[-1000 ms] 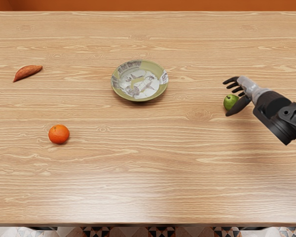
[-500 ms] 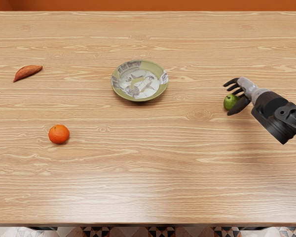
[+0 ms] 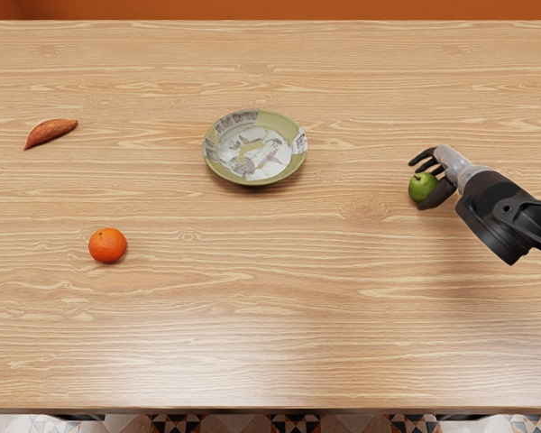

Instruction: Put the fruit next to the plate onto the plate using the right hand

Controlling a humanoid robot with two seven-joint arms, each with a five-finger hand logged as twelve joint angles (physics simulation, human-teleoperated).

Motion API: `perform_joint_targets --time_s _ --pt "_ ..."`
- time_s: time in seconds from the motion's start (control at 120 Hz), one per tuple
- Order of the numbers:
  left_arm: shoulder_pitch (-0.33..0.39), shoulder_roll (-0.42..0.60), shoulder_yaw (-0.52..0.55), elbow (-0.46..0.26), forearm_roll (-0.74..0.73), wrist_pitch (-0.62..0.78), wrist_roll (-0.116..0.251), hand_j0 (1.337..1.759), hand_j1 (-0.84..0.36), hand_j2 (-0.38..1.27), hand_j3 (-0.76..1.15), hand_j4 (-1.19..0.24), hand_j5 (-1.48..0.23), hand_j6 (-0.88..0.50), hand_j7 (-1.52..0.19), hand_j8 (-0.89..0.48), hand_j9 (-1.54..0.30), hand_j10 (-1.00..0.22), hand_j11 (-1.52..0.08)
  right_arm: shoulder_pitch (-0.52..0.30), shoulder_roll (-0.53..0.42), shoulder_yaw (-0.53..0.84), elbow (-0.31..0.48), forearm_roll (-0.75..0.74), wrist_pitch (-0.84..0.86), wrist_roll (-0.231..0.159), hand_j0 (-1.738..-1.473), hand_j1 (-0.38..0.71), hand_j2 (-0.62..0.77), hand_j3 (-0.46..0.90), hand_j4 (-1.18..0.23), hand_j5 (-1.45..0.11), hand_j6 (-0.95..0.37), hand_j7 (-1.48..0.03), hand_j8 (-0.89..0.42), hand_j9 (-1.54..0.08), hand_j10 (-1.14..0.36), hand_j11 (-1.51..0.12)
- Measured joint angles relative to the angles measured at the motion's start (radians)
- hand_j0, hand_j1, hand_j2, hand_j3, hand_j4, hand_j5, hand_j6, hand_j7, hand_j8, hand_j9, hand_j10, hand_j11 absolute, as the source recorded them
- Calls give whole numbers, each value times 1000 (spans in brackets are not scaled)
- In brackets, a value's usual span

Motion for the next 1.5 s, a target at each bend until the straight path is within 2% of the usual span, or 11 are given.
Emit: perform_joint_targets --time_s 0.108,0.183,0.367,0.608,0.742,0.867,1.075,1.5 --pt "0 0 0 0 0 0 0 1658 325 4 0 -21 -27 -21 -27 -21 -27 -21 -27 0 1 -5 -2 0 0 0 -1658 191 -81 0 -451 -590 -454 -588 -452 -591 -451 -591" --pt "0 0 0 0 0 0 0 1658 325 4 0 -21 -27 -21 -27 -21 -27 -21 -27 0 2 -10 -2 -2 0 0 -1657 213 -62 -1 -483 -622 -473 -623 -430 -626 -481 -626" --pt "0 0 0 0 0 0 0 1658 325 4 0 -21 -27 -21 -27 -21 -27 -21 -27 0 2 -14 -2 -4 0 1 -1655 240 11 0 -554 -693 -439 -706 -403 -704 -547 -704" --pt "0 0 0 0 0 0 0 1658 325 4 0 -21 -27 -21 -27 -21 -27 -21 -27 0 3 -18 -3 -5 1 1 -1653 270 96 0 -641 -803 -405 -818 -391 -820 -552 -830" --pt "0 0 0 0 0 0 0 1658 325 5 0 -21 -27 -21 -27 -21 -27 -21 -27 0 3 -18 -2 -3 3 0 -1651 273 209 0 -698 -882 -435 -896 -409 -905 -600 -912" --pt "0 0 0 0 0 0 0 1658 325 5 0 -21 -27 -21 -27 -21 -27 -21 -27 2 2 -18 -2 0 10 0 -1650 288 223 0 -644 -977 -383 -963 -359 -995 -565 -1000" --pt "0 0 0 0 0 0 0 1658 324 5 0 -21 -27 -21 -27 -21 -27 -21 -27 15 -3 0 2 13 67 0 -1646 274 199 0 -617 -1067 -369 -1020 -323 -1076 -547 -1078" --pt "0 0 0 0 0 0 0 1658 324 5 0 -21 -27 -21 -27 -21 -27 -21 -27 34 27 191 8 31 296 -6 -1646 272 208 1 -583 -1140 -356 -1048 -289 -1134 -532 -1137"
